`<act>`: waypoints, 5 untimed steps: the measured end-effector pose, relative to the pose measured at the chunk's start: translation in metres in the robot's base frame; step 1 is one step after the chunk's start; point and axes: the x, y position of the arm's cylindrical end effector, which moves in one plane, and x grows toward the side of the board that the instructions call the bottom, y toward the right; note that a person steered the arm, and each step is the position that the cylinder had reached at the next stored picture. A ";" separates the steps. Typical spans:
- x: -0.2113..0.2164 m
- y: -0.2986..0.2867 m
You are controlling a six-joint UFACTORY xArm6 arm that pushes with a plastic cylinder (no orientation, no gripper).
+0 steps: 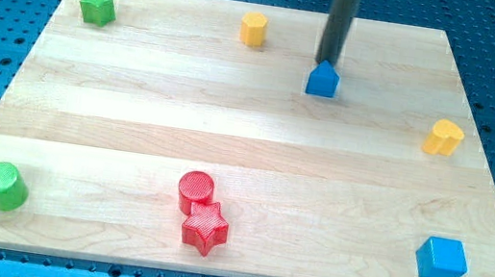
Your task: Place the blue triangle vertically above the yellow heart
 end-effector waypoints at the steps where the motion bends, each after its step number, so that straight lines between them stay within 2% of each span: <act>1: -0.001 -0.054; 2: 0.035 -0.054; 3: 0.054 0.004; 4: 0.053 0.067; 5: 0.053 0.090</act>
